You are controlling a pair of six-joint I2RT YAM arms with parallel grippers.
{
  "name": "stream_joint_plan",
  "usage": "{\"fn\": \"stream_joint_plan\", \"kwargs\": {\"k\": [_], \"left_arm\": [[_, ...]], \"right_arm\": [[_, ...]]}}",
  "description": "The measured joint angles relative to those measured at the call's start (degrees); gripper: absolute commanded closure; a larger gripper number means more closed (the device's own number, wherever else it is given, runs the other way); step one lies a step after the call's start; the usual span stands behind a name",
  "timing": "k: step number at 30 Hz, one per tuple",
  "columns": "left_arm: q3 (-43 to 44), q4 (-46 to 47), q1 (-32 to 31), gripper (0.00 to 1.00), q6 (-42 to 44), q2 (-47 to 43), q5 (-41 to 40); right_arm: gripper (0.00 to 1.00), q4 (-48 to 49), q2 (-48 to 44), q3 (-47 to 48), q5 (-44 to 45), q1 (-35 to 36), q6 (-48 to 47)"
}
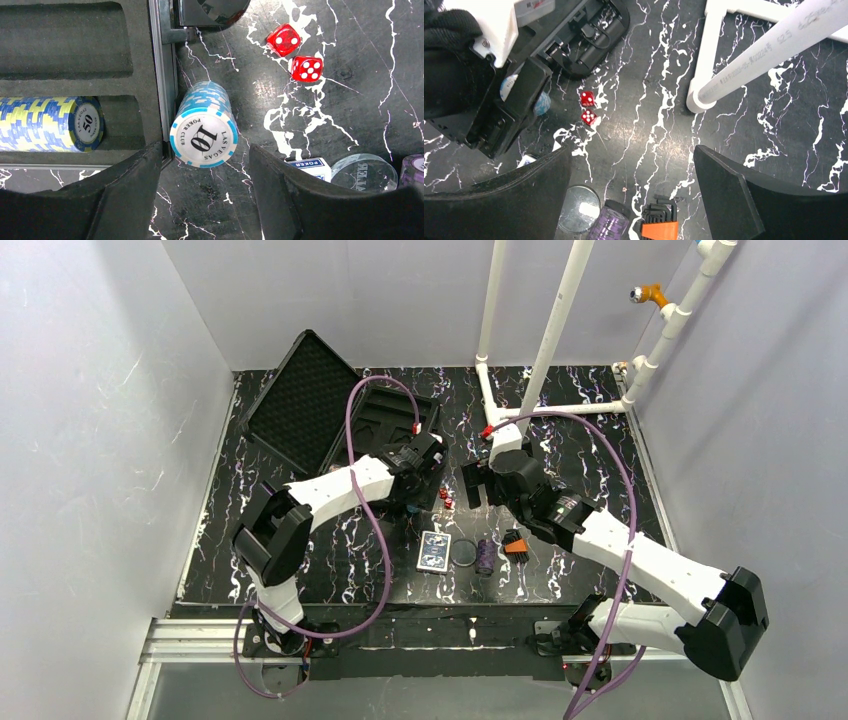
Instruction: Pack up texas hold em set
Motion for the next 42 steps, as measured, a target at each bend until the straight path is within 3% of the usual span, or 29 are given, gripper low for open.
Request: {"fn": "stream_joint_plan", "kwargs": {"k": [27,33,42], "left_arm": [[5.0,-2.9,-0.2,0.45,2.2,4.3,-3.4],[5.7,-3.1,-0.2,0.53,2.6,5.1,-4.3],[5.9,-3.3,-0.3,0.85,2.6,5.1,-4.5]], "right_arm": [[0.02,1.7,2.0,-1.1,-0.1,0.0,-0.8],[0.02,1.9,2.4,-1.1,-0.3,0.0,-1.1],[0.02,2.1,2.8,-1.1,-0.5,0.0,-1.1]]}}
